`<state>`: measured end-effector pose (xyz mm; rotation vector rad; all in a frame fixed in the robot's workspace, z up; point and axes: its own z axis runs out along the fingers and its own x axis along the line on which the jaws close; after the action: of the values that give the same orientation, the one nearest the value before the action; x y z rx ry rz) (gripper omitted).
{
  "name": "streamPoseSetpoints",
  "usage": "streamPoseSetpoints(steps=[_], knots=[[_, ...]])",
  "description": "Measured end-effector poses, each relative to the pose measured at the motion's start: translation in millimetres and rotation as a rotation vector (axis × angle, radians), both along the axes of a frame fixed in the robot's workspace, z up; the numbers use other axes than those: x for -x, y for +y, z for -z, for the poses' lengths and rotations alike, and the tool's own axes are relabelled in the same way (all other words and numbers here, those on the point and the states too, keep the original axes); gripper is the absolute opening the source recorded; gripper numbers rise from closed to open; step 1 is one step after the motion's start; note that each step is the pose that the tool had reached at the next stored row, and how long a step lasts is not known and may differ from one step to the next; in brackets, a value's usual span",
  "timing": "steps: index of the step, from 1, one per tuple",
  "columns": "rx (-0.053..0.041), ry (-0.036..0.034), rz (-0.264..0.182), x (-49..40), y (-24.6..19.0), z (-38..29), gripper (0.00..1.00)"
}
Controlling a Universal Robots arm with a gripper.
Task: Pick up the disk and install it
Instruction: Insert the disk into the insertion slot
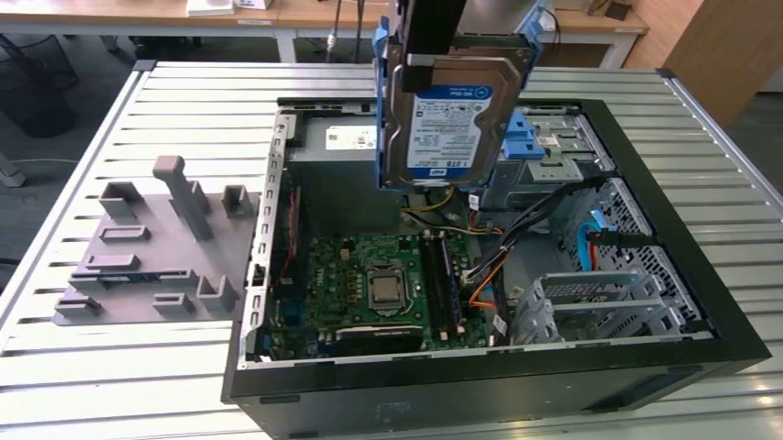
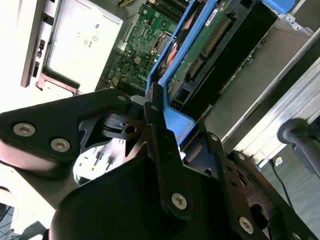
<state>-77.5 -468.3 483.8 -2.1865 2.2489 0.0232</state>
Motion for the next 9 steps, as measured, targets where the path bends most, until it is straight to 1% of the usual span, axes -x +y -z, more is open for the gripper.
streamPoseSetpoints(steps=[3,6,9], knots=[[-0.0001,-0.0001,0.000,0.0,-5.0,0.2,0.36],[-0.0002,-0.0001,0.000,-0.6,-6.0,0.2,0.36],[0.0001,0.0007,0.000,-4.9,-6.3,0.3,0.36]])
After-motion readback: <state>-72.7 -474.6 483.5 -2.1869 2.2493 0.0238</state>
